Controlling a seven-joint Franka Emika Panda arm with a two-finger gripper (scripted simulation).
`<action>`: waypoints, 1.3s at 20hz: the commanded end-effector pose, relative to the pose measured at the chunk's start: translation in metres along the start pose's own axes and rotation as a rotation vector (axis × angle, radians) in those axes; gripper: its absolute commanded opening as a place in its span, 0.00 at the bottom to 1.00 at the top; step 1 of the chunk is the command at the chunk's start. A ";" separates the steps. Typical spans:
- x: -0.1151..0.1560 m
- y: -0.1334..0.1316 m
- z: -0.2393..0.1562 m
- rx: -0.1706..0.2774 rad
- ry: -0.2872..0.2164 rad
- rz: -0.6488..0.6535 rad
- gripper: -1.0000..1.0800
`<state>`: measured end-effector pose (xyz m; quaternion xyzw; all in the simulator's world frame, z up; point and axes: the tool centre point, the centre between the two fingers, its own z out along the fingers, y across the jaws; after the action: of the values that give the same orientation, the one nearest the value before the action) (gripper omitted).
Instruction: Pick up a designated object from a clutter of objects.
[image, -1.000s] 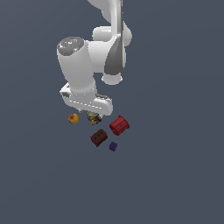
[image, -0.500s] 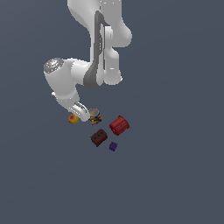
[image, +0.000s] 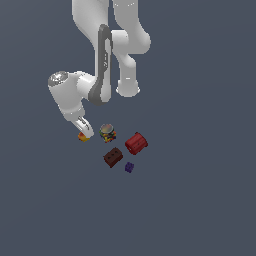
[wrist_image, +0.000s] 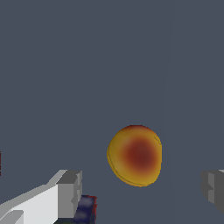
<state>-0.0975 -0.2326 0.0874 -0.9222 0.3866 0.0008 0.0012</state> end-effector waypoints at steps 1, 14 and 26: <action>0.000 0.005 0.003 -0.001 0.002 0.013 0.96; -0.001 0.005 0.034 -0.002 0.002 0.013 0.96; -0.001 0.005 0.051 -0.002 0.002 0.015 0.00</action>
<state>-0.1010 -0.2352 0.0371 -0.9197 0.3927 -0.0005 0.0004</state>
